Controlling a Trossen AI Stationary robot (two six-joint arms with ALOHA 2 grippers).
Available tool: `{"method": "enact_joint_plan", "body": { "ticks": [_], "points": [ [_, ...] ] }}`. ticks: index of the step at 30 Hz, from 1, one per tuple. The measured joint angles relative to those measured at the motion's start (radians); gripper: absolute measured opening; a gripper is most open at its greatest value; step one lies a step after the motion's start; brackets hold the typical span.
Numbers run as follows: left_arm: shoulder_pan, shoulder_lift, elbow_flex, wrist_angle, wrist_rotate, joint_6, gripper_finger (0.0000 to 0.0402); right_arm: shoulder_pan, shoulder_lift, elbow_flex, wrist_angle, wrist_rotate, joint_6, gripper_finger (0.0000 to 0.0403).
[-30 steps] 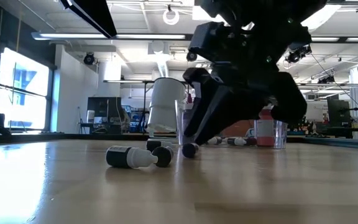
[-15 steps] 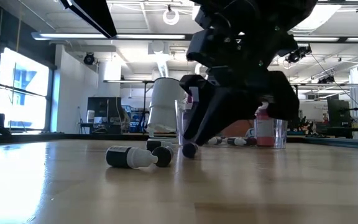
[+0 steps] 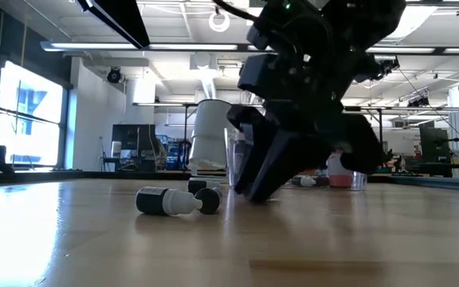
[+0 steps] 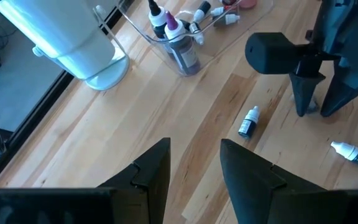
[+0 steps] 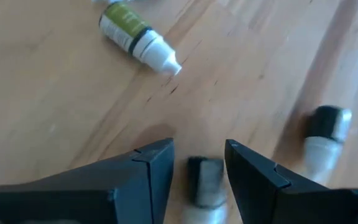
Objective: Pick & Place food coloring
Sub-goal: Put the small purple food coloring bottle into the transparent container
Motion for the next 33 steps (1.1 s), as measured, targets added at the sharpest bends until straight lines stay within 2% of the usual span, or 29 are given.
{"method": "enact_joint_plan", "body": {
  "ticks": [6, 13, 18, 23, 27, 33],
  "points": [
    [0.000, 0.000, 0.000, 0.001, 0.001, 0.000, 0.0137, 0.000, 0.016, 0.002, 0.016, 0.010, 0.013, 0.0138],
    [0.000, 0.000, 0.000, 0.001, 0.002, 0.000, 0.0137, 0.001, 0.018, 0.002, 0.006, 0.059, 0.270, 0.0138],
    [0.000, 0.000, 0.000, 0.001, 0.002, 0.000, 0.0137, 0.024, 0.018, 0.002, -0.008, 0.077, 0.351, 0.0138],
    [0.000, 0.000, 0.000, 0.001, 0.001, 0.000, 0.0137, 0.062, 0.018, 0.003, -0.044, 0.186, 0.356, 0.0134],
    [0.000, 0.000, 0.000, 0.001, 0.001, 0.000, 0.0137, 0.081, 0.019, 0.002, -0.047, 0.240, 0.406, 0.0112],
    [0.000, 0.000, 0.000, 0.001, 0.001, 0.000, 0.0137, 0.082, 0.019, 0.002, -0.049, 0.222, 0.480, 0.0068]
  ]
}}
